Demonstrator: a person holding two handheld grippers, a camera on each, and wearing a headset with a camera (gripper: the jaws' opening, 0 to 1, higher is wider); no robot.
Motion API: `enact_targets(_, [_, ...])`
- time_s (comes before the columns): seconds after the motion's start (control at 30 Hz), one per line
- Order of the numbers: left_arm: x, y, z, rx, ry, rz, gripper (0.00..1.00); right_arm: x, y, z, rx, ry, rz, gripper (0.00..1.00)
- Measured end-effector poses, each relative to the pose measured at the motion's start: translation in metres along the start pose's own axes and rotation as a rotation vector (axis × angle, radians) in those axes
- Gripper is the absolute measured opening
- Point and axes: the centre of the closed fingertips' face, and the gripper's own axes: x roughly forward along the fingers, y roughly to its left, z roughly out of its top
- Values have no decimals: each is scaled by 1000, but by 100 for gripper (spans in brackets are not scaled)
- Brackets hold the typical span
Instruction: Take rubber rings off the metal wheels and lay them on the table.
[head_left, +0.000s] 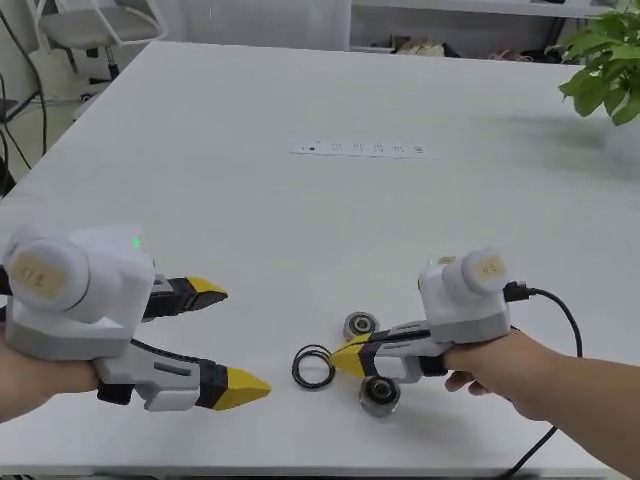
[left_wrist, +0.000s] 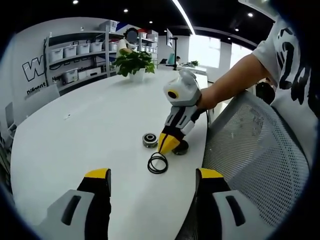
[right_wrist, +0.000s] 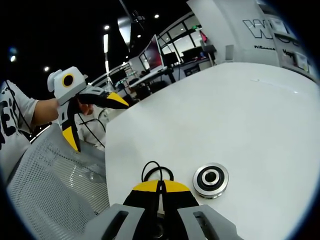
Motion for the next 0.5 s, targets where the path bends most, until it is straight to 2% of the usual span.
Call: enact_targets(0.5, [-1, 1, -4, -4, 8, 0, 67, 3, -2, -1, -2, 11, -11, 0])
